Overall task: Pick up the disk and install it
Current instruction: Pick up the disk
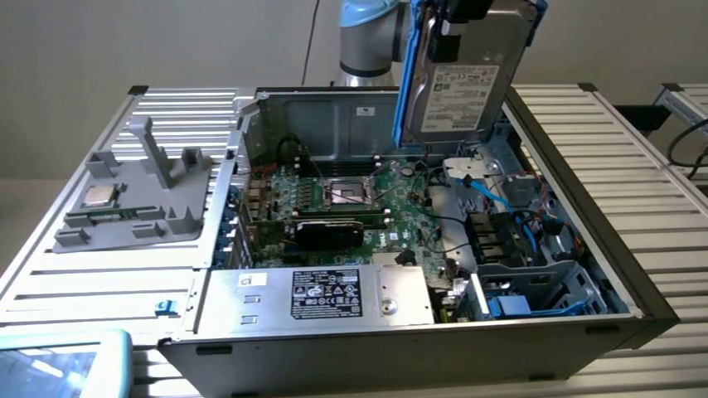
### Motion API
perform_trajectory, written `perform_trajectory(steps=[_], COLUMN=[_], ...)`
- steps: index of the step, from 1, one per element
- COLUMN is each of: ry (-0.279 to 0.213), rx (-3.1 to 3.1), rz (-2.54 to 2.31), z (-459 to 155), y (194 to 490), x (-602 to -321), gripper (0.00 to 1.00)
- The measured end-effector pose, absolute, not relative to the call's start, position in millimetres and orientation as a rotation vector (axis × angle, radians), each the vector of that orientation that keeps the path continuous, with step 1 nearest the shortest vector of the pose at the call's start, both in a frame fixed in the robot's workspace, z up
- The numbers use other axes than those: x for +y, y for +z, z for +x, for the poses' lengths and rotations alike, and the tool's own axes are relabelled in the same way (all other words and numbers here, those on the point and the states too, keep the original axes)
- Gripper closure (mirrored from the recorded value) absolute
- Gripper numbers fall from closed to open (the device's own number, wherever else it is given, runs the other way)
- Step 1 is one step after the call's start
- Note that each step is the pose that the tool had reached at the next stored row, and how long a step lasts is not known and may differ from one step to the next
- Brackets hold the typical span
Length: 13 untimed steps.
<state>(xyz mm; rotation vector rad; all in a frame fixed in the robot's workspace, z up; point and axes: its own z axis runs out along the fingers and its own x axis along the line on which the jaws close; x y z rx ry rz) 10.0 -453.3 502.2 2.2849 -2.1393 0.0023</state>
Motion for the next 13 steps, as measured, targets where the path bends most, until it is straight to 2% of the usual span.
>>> perform_trajectory(steps=[13], ry=[0.006], rx=[-2.137], rz=[2.283], z=[22], y=[505], x=[-475], gripper=[0.63])
